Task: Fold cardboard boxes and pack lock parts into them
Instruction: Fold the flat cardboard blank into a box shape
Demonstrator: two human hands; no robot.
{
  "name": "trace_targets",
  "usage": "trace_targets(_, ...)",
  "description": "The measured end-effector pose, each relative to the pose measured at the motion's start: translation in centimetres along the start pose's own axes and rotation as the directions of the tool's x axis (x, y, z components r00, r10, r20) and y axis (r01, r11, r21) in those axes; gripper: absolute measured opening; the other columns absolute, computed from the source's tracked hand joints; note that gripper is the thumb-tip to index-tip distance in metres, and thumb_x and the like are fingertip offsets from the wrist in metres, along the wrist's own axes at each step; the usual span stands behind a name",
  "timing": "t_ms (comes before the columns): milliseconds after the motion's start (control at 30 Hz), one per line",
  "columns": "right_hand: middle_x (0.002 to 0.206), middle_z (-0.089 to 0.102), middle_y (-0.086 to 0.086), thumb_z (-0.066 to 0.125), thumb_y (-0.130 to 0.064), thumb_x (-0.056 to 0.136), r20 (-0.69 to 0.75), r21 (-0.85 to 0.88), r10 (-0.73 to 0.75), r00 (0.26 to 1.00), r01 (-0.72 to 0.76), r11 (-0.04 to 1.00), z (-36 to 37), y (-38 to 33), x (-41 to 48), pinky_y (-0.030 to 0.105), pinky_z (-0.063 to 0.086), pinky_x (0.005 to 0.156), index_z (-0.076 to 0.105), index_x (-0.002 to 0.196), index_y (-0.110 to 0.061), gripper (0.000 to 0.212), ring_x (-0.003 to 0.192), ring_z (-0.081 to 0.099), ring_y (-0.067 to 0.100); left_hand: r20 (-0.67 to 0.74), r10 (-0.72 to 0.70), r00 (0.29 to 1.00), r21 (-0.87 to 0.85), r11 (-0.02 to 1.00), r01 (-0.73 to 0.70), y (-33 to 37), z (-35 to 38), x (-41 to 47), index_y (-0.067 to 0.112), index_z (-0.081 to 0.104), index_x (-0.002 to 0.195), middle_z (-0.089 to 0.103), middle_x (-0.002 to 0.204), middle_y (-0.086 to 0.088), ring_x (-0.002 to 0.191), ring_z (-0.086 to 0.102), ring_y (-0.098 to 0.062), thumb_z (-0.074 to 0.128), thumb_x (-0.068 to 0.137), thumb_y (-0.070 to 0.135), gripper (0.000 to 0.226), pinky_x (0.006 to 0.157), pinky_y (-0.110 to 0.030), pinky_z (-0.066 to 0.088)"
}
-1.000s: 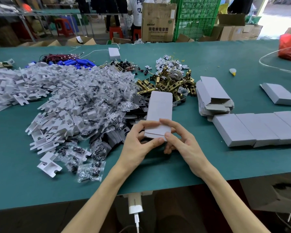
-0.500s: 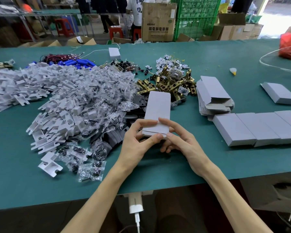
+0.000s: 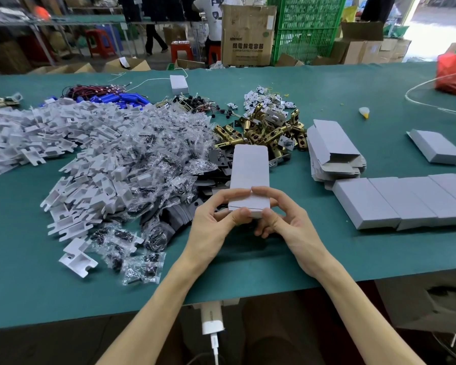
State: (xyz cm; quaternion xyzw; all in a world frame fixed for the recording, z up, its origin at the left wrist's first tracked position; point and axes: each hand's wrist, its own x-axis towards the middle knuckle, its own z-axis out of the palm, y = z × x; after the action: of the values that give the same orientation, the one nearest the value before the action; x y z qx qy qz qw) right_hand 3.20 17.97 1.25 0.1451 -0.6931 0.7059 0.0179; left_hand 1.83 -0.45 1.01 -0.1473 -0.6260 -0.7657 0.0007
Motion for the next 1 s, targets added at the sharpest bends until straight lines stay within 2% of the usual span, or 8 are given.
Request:
trace_targets(133, 0.105, 0.06, 0.015, 0.06, -0.021, 0.101, 0.023, -0.029, 0.002, 1.0, -0.001, 1.0, 0.06, 0.05, 0.04, 0.032, 0.056, 0.07, 0.062, 0.135, -0.027, 0.034, 0.073, 0.07, 0.027, -0.059, 0.005, 0.998, 0.014, 1.0, -0.005, -0.22, -0.21, 0.11, 0.008, 0.072, 0.117, 0.073, 0.116, -0.019, 0.094, 0.078, -0.032, 0.076, 0.089, 0.011, 0.028, 0.085, -0.031, 0.062)
trace_targets(400, 0.107, 0.057, 0.023, 0.061, -0.019, 0.098, -0.011, 0.01, 0.007, 1.0, -0.007, 1.0, 0.07, -0.08, 0.08, 0.031, 0.058, 0.071, 0.052, 0.147, -0.031, 0.052, 0.072, 0.068, 0.029, -0.031, -0.02, 0.999, -0.066, 0.998, 0.018, -0.15, -0.05, 0.21, 0.008, 0.072, 0.12, 0.076, 0.114, -0.001, 0.102, 0.076, -0.026, 0.066, 0.094, 0.022, 0.03, 0.086, -0.032, 0.063)
trace_targets(533, 0.091, 0.061, 0.011, 0.067, -0.024, 0.093, -0.044, 0.051, 0.01, 0.999, -0.008, 0.999, 0.03, 0.09, 0.31, 0.035, 0.059, 0.069, 0.028, 0.159, -0.039, 0.078, 0.068, 0.068, 0.029, -0.071, -0.037, 0.997, -0.089, 0.996, 0.03, -0.22, -0.16, 0.23, 0.015, 0.076, 0.113, 0.074, 0.115, -0.013, 0.105, 0.074, -0.033, 0.064, 0.094, 0.027, 0.025, 0.082, -0.033, 0.063)
trace_targets(600, 0.092, 0.061, 0.022, 0.066, -0.036, 0.09, -0.106, 0.152, 0.078, 0.991, -0.061, 0.987, -0.02, 0.23, 0.46, 0.034, 0.057, 0.066, 0.021, 0.161, -0.032, 0.084, 0.067, 0.066, 0.028, -0.044, -0.083, 0.996, -0.142, 0.987, 0.076, -0.09, -0.19, 0.26, 0.019, 0.078, 0.112, 0.073, 0.118, -0.012, 0.107, 0.073, -0.038, 0.062, 0.095, 0.032, 0.026, 0.083, -0.036, 0.064)
trace_targets(667, 0.094, 0.064, 0.03, 0.06, -0.049, 0.091, -0.163, 0.217, 0.15, 0.975, -0.113, 0.97, -0.11, 0.21, 0.55, 0.035, 0.053, 0.063, 0.038, 0.151, -0.013, 0.074, 0.068, 0.064, 0.027, 0.033, -0.119, 0.992, -0.176, 0.977, 0.123, 0.09, -0.27, 0.23, 0.019, 0.075, 0.117, 0.073, 0.12, -0.013, 0.104, 0.074, -0.039, 0.06, 0.098, 0.036, 0.029, 0.083, -0.04, 0.064)
trace_targets(733, 0.101, 0.069, 0.023, 0.054, -0.055, 0.096, -0.171, 0.224, 0.164, 0.972, -0.123, 0.967, -0.18, 0.17, 0.58, 0.034, 0.051, 0.062, 0.054, 0.134, -0.002, 0.065, 0.077, 0.064, 0.027, 0.146, -0.157, 0.977, -0.167, 0.969, 0.18, 0.12, -0.39, 0.21, 0.019, 0.067, 0.127, 0.074, 0.112, -0.022, 0.092, 0.076, -0.043, 0.059, 0.105, 0.036, 0.029, 0.08, -0.043, 0.064)
trace_targets(867, 0.128, 0.069, 0.017, 0.048, -0.056, 0.096, -0.088, 0.276, 0.165, 0.982, -0.135, 0.952, -0.24, -0.49, 0.53, 0.037, 0.059, 0.083, 0.055, 0.137, -0.002, 0.068, 0.113, 0.068, 0.032, 0.209, -0.228, 0.951, -0.064, 0.967, 0.246, 0.03, -0.2, 0.33, 0.019, 0.054, 0.135, 0.075, 0.104, -0.029, 0.081, 0.075, -0.045, 0.052, 0.1, 0.027, 0.036, 0.075, -0.044, 0.062)
trace_targets(1000, 0.13, 0.068, 0.017, 0.053, -0.042, 0.096, -0.102, 0.273, 0.165, 0.981, -0.132, 0.953, -0.27, -0.6, 0.47, 0.045, 0.056, 0.093, 0.053, 0.14, -0.009, 0.055, 0.118, 0.066, 0.037, 0.166, -0.243, 0.956, 0.065, 0.97, 0.235, -0.29, 0.33, 0.2, 0.013, 0.048, 0.143, 0.074, 0.116, -0.025, 0.098, 0.073, -0.049, 0.053, 0.098, 0.027, 0.048, 0.084, -0.051, 0.061)
